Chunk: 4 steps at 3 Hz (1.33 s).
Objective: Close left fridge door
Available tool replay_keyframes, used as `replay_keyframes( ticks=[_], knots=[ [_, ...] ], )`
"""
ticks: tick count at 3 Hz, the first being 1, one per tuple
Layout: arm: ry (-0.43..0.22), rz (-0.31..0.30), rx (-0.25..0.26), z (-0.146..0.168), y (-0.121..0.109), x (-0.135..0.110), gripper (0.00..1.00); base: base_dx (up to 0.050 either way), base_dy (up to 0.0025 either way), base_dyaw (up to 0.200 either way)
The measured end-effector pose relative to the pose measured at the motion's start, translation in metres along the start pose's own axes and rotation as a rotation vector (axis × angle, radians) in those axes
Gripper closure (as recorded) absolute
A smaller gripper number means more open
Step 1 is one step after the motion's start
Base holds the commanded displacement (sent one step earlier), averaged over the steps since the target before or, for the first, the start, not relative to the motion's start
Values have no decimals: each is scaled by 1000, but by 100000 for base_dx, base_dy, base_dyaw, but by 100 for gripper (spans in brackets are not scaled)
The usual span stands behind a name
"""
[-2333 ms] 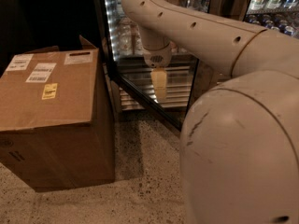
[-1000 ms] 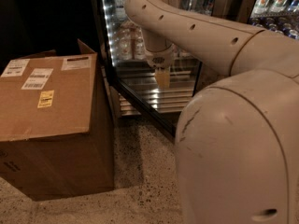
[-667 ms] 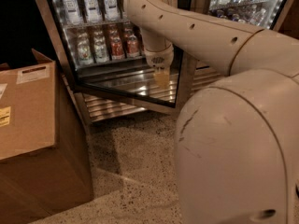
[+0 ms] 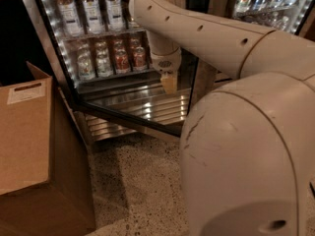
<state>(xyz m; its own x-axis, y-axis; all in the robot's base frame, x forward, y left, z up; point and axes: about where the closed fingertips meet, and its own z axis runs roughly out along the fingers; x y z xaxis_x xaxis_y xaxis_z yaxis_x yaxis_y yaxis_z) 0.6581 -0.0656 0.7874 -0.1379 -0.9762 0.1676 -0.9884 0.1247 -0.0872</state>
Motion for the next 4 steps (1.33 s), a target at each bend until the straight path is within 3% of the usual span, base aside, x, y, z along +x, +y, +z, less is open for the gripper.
replay_keyframes(
  ticks=[4],
  knots=[
    [0,0,0,0,0,0,100,5005,2,-60]
  ],
)
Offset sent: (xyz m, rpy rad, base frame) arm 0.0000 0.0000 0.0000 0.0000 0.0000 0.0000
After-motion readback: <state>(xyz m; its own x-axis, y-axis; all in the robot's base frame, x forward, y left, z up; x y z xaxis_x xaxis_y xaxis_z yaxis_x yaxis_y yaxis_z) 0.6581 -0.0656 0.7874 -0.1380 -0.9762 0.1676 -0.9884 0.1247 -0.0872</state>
